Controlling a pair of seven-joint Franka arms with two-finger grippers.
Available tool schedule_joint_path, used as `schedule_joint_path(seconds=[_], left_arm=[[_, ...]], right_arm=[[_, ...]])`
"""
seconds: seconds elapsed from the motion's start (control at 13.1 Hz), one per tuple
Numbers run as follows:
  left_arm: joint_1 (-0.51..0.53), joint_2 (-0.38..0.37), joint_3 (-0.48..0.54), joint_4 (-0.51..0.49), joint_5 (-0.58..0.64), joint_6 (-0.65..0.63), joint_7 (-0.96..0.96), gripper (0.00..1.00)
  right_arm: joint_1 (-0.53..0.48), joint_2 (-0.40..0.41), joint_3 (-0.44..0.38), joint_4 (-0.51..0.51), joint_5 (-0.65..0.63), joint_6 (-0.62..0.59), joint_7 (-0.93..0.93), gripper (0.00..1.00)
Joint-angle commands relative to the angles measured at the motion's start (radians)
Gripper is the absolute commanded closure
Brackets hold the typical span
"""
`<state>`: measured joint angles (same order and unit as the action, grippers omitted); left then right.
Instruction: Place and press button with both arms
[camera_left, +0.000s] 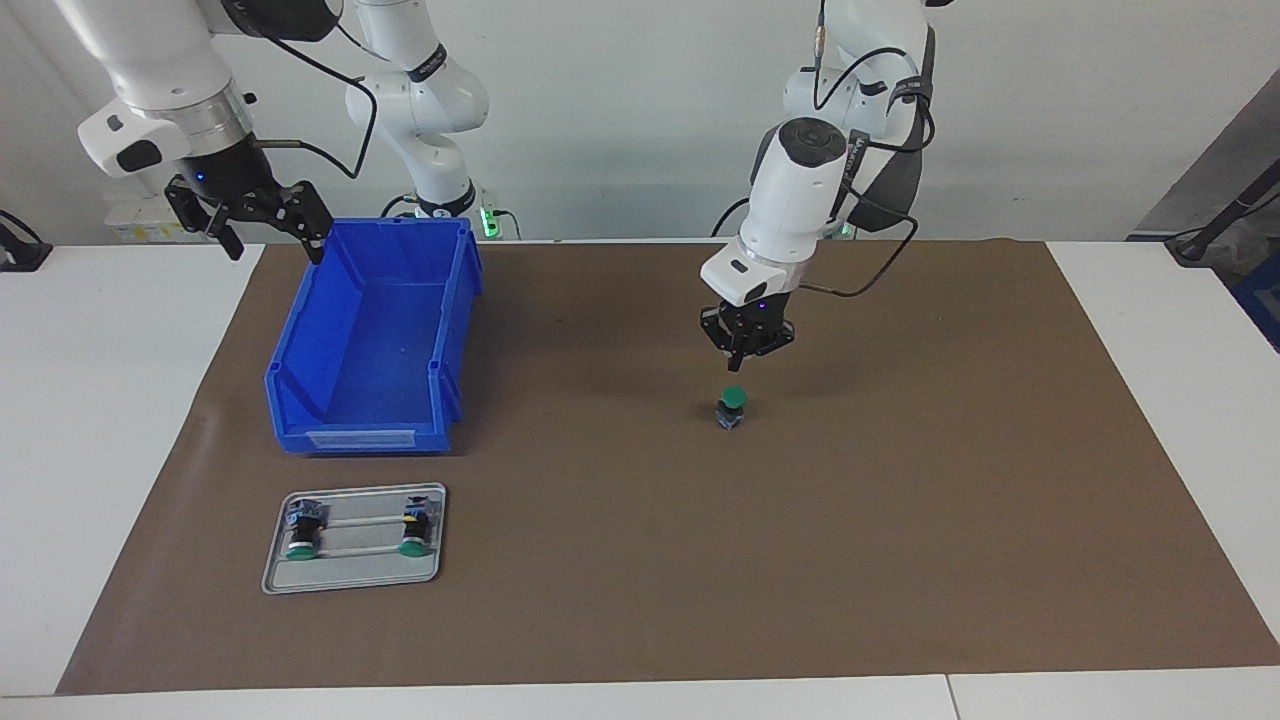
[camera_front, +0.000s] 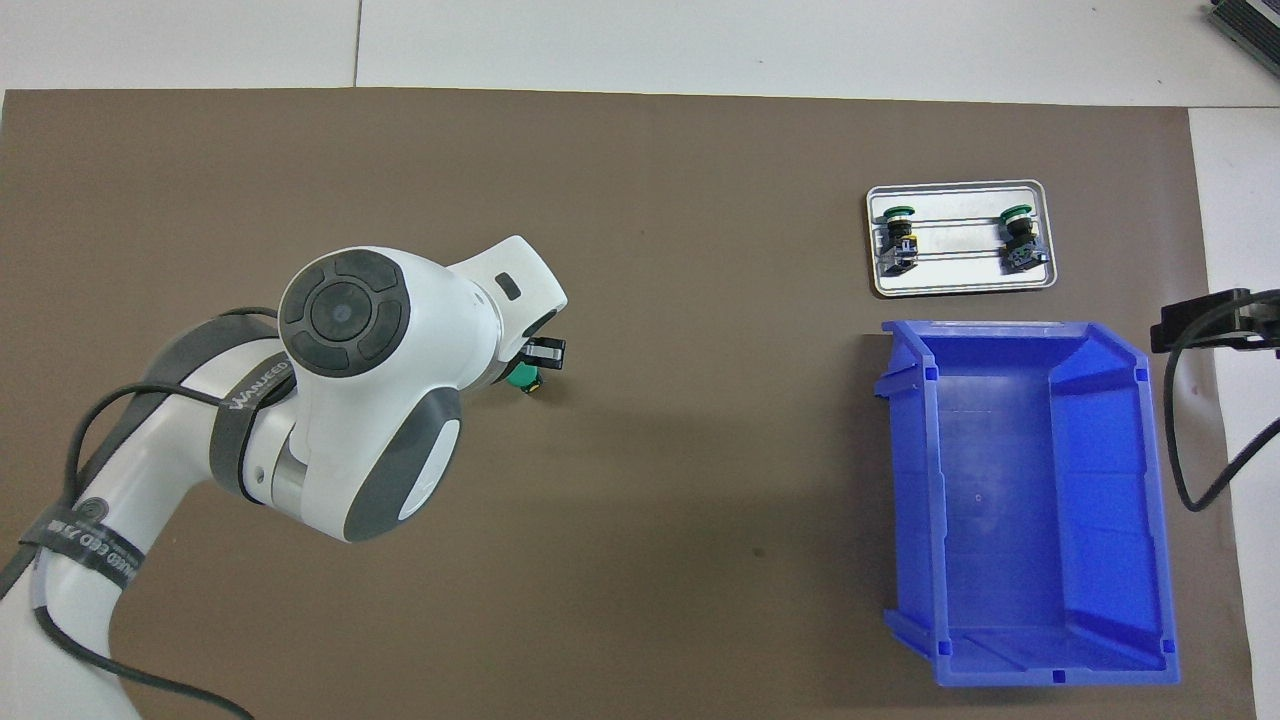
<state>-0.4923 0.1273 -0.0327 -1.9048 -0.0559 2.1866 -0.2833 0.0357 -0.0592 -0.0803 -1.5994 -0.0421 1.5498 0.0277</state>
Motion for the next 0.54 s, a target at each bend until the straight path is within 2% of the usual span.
schedule_joint_path(seconds=[0.0, 0.15, 0.46], left_arm=[[-0.005, 0.037, 0.002, -0.048, 0.025, 0.094, -0.037, 1.00], [-0.008, 0.060, 0.002, -0.054, 0.025, 0.102, -0.046, 1.00], [-0.011, 0.058, 0.002, -0.092, 0.027, 0.104, -0.048, 1.00]], right_arm=[[-0.007, -0.019, 0.008, -0.019, -0.002, 0.001, 0.015, 0.00], [-0.007, -0.019, 0.008, -0.019, -0.002, 0.001, 0.015, 0.00], [-0.007, -0.019, 0.007, -0.019, -0.002, 0.001, 0.015, 0.00]])
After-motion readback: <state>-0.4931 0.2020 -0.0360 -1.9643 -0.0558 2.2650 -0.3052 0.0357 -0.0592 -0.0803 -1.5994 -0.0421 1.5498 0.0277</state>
